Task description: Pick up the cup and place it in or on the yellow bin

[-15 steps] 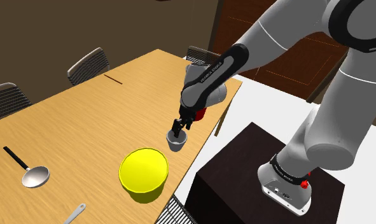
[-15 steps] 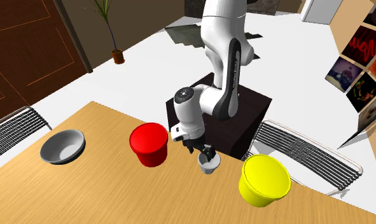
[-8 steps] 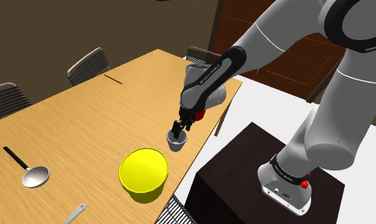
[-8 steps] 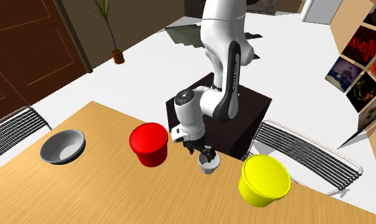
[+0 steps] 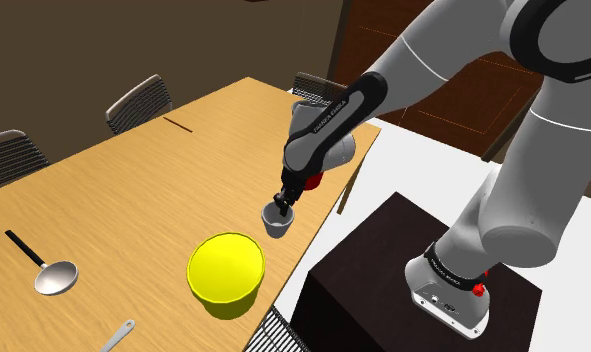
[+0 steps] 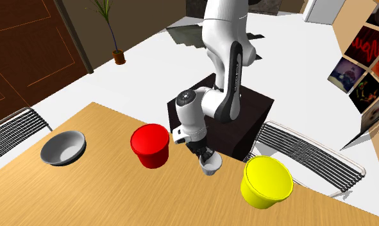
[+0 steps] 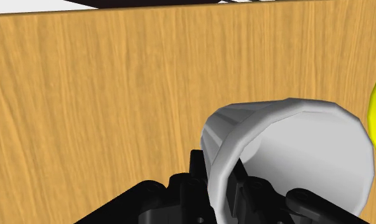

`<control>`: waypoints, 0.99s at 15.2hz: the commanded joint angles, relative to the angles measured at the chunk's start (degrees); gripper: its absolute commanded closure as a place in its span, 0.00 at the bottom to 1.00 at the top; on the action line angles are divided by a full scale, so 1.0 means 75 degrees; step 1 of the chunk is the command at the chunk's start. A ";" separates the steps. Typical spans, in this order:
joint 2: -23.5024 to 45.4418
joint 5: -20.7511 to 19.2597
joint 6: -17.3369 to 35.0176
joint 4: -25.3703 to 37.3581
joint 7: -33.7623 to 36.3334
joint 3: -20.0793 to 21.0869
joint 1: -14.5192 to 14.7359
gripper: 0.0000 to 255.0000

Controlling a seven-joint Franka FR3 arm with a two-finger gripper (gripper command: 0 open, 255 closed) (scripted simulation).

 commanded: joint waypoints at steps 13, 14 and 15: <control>-0.1062 -0.0397 -0.1005 -0.0045 0.0468 -0.0112 0.0020 1.00; -0.1162 -0.0433 -0.1109 -0.0039 0.0511 -0.0120 0.0017 1.00; -0.1260 -0.0467 -0.1213 -0.0030 0.0552 -0.0126 0.0014 1.00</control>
